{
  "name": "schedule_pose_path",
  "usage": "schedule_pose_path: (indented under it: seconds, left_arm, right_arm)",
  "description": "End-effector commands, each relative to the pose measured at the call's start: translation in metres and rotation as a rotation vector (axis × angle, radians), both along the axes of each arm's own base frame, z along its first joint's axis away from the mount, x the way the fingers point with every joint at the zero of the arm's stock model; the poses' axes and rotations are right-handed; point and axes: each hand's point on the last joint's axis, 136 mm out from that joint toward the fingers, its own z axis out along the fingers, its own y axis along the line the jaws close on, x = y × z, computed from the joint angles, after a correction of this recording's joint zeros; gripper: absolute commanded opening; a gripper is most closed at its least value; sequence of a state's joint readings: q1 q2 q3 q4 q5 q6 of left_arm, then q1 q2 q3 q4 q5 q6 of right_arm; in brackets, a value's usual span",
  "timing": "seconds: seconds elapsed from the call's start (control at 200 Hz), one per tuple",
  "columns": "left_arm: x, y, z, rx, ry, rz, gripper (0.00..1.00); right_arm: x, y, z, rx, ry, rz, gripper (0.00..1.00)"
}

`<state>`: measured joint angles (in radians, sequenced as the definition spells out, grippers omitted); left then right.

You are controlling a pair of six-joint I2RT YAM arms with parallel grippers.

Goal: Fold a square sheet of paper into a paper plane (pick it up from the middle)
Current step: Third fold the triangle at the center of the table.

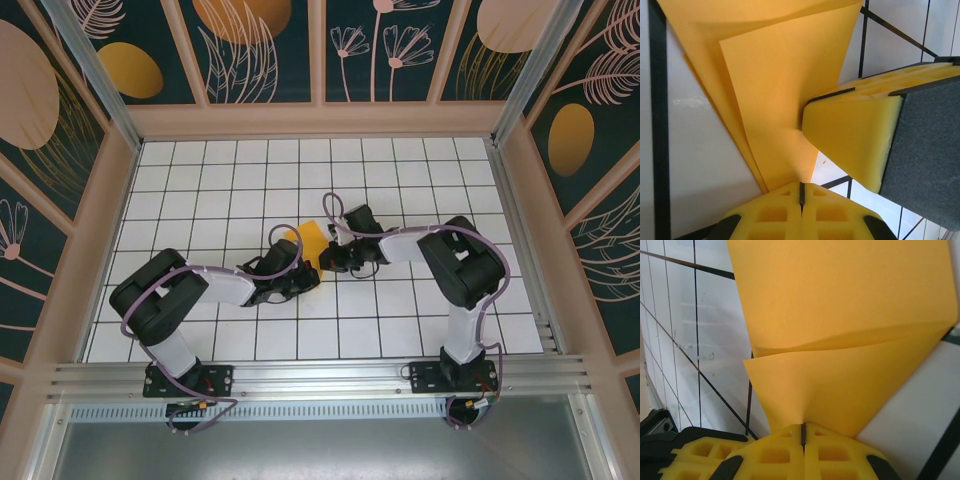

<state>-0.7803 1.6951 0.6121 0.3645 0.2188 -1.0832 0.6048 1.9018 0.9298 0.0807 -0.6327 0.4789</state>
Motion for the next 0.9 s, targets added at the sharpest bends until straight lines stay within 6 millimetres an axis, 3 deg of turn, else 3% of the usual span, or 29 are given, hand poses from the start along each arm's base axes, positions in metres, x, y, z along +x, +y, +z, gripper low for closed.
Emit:
schedule_pose_path:
  seconds: [0.0,0.085,0.105,0.225,0.44,0.555,0.731,0.896]
  left_arm:
    - [-0.032,0.038,-0.043,0.183,0.142,0.017,0.0]
    - [-0.039,0.045,-0.056,0.224,0.174,0.009,0.0]
    - [-0.04,0.046,-0.057,0.229,0.177,0.009,0.0]
    - [-0.044,0.049,-0.062,0.25,0.192,-0.002,0.0]
    - [-0.045,0.047,-0.061,0.257,0.186,-0.018,0.0]
    - [-0.042,0.045,-0.059,0.257,0.173,-0.026,0.0]
    - [-0.035,0.042,-0.053,0.259,0.148,-0.023,0.0]
    - [-0.029,0.038,-0.048,0.252,0.125,-0.019,0.0]
  right_arm:
    - [0.028,-0.016,-0.011,-0.053,-0.062,-0.042,0.06]
    - [0.034,-0.014,-0.011,-0.051,-0.079,-0.034,0.07]
    - [0.044,-0.023,-0.011,-0.053,-0.082,-0.063,0.07]
    - [0.062,-0.032,-0.015,-0.069,-0.092,-0.095,0.07]
    - [0.094,-0.048,-0.02,-0.117,-0.105,-0.166,0.06]
    - [0.101,-0.044,-0.006,-0.101,-0.124,-0.17,0.06]
    - [0.092,-0.034,0.035,-0.032,-0.177,-0.154,0.06]
    - [0.054,-0.02,0.037,0.001,-0.138,-0.102,0.06]
